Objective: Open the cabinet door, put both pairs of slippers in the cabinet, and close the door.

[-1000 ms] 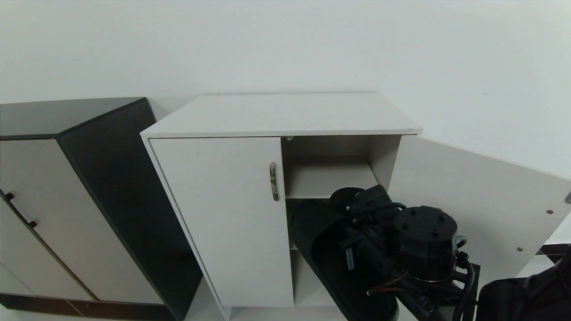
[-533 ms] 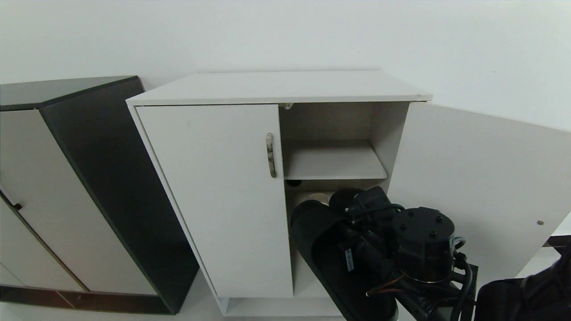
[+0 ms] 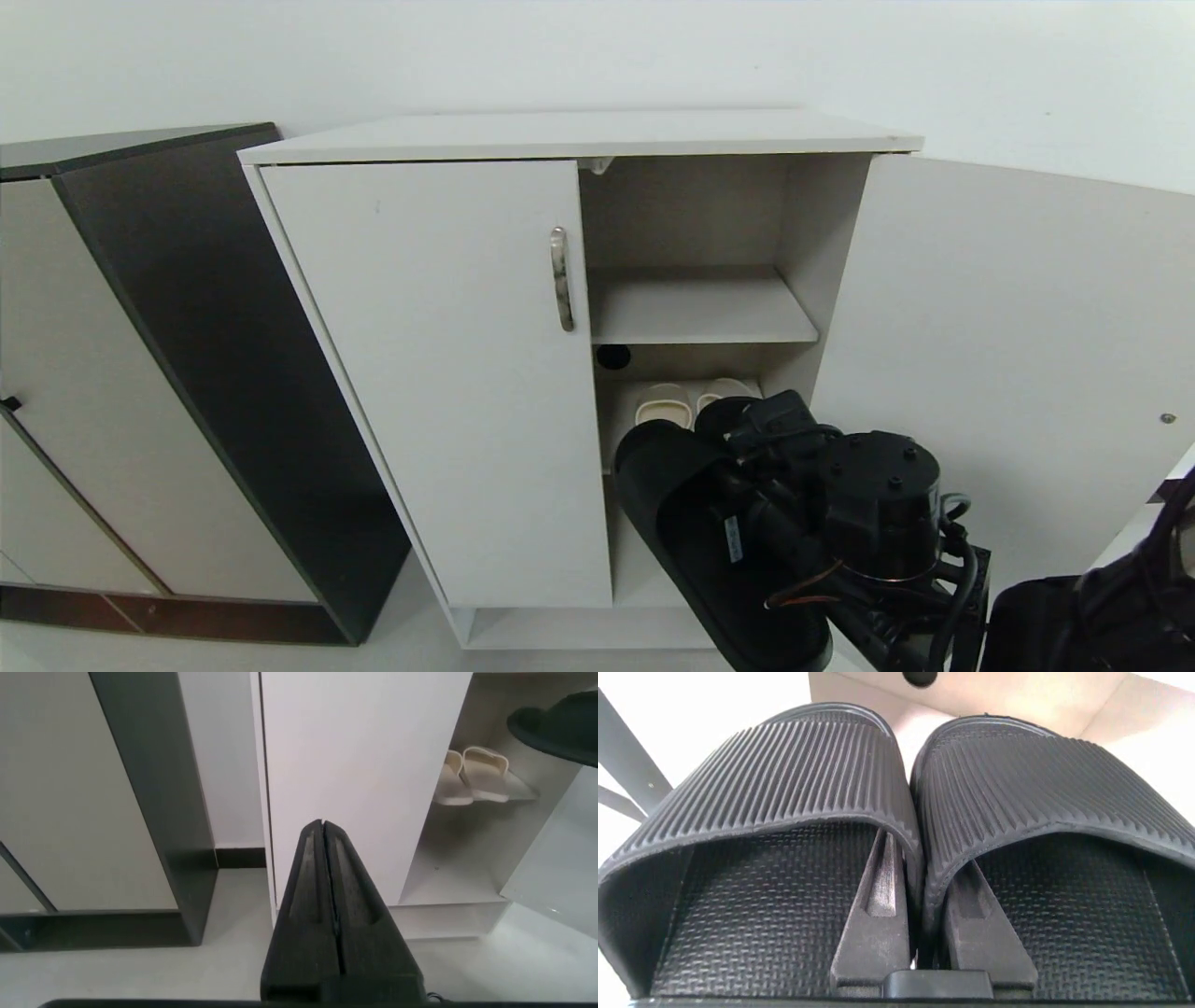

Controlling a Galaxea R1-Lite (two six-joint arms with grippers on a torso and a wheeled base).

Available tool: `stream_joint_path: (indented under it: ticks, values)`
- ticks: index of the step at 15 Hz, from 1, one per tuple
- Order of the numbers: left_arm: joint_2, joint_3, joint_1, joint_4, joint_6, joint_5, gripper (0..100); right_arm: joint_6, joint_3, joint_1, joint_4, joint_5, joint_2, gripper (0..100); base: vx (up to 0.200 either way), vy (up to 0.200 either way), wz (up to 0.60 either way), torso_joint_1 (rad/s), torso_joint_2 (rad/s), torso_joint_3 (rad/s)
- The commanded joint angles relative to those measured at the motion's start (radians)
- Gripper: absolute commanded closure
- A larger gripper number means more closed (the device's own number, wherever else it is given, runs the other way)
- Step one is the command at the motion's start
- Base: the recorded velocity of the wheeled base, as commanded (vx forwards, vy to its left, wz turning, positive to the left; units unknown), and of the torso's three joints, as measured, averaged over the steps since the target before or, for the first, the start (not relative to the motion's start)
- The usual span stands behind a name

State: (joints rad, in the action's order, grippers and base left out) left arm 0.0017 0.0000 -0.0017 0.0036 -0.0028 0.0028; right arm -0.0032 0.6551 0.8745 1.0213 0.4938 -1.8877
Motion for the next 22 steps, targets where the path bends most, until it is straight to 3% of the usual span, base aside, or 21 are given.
stream_joint_path:
  ticks: [1, 5, 7, 10, 12, 15, 22]
  values:
    - [0.0, 0.0, 0.0, -0.001, 0.0, 0.0, 100, -0.003, 0.0, -0.006, -0.001, -0.001, -0.01, 100, 0.0, 0.0, 0.0, 0.0, 0.0, 0.0]
    - [0.0, 0.0, 0.0, -0.001, -0.002, 0.002, 100, -0.055, 0.028, -0.025, -0.012, 0.031, -0.034, 100, 0.0, 0.0, 0.0, 0.0, 0.0, 0.0]
    - [0.0, 0.0, 0.0, -0.001, 0.0, 0.002, 100, -0.038, 0.135, -0.009, -0.089, 0.143, -0.039, 100, 0.0, 0.0, 0.0, 0.0, 0.0, 0.0]
    - [0.0, 0.0, 0.0, -0.001, 0.001, 0.0, 100, 0.068, 0.308, 0.032, -0.336, 0.267, 0.002, 100, 0.0, 0.0, 0.0, 0.0, 0.0, 0.0]
    - [0.0, 0.0, 0.0, -0.001, 0.001, 0.0, 100, 0.114, 0.44, 0.051, -0.386, 0.348, -0.007, 100, 0.0, 0.0, 0.0, 0.0, 0.0, 0.0]
    - [0.0, 0.0, 0.0, -0.001, 0.001, 0.002, 100, 0.114, 0.544, 0.047, -0.469, 0.353, -0.008, 100, 0.0, 0.0, 0.0, 0.0, 0.0, 0.0]
    - [0.0, 0.0, 0.0, -0.001, 0.003, 0.002, 100, 0.114, 0.581, 0.038, -0.509, 0.385, -0.044, 100, 0.0, 0.0, 0.0, 0.0, 0.0, 0.0]
